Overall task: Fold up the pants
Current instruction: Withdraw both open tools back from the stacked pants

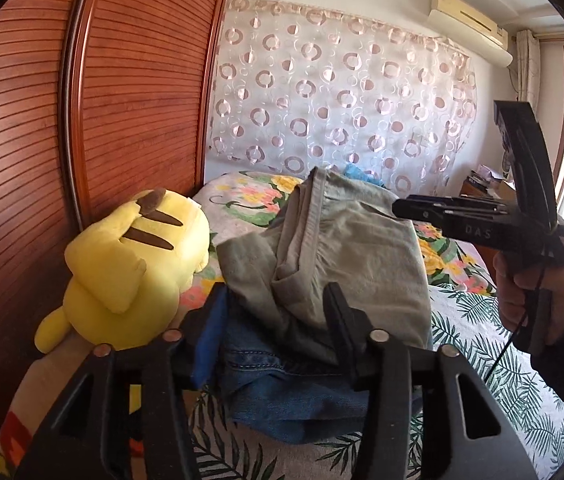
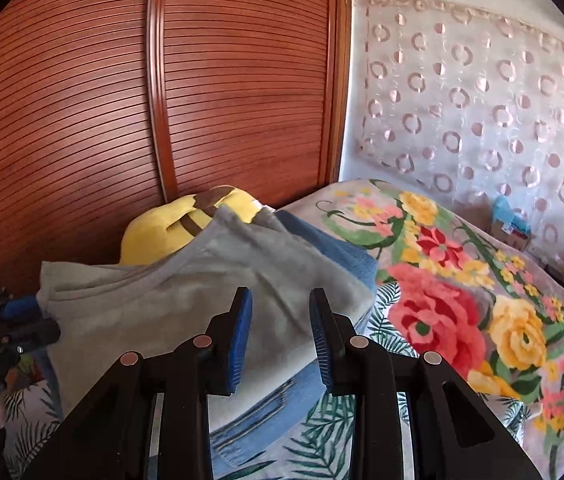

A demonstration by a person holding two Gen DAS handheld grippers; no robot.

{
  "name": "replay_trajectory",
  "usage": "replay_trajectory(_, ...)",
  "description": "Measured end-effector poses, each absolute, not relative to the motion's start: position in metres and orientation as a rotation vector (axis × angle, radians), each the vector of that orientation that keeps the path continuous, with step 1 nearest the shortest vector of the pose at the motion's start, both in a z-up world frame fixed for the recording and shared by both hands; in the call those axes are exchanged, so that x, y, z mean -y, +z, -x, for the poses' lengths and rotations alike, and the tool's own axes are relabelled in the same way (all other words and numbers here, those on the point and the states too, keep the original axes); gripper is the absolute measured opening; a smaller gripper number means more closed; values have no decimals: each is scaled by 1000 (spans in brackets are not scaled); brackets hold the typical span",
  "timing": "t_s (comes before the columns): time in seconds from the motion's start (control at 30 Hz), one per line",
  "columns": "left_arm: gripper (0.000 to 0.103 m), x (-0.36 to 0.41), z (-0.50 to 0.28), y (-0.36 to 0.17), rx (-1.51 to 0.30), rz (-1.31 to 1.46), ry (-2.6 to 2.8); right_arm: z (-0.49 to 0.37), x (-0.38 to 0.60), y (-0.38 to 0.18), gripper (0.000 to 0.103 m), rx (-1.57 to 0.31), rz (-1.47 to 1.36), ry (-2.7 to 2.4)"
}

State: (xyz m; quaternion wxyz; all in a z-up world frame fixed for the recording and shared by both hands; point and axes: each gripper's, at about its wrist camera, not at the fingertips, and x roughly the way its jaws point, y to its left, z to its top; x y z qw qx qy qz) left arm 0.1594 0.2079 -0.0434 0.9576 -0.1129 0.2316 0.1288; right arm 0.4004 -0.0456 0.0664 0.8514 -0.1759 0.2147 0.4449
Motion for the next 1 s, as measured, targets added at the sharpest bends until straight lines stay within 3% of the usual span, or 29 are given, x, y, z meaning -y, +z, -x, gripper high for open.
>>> replay_trajectory(0.03,64,-209,-158,-42,-468,227,264,-398,47,65,30,-453,371,940)
replay_trajectory(0.07,79,-210,-156,-41,-464,229,260,-397,49,65,30,-455,371,943)
replay_trajectory(0.23,93,-213,-150,-36,-453,215,271,-395,58,67,30,-454,362,954)
replay_trajectory(0.27,102,-213,-150,-36,-458,205,276,-393,59,66,30,-454,361,954)
replay_trajectory(0.53,103,-207,-143,-35,-489,181,259,-371,69,68,32,-450,351,957)
replay_trajectory(0.8,103,-188,-129,-28,-492,134,236,-335,90,69,70,-430,325,923)
replay_trajectory(1.0,103,-171,-118,-22,-492,101,200,-304,108,66,78,-427,318,855)
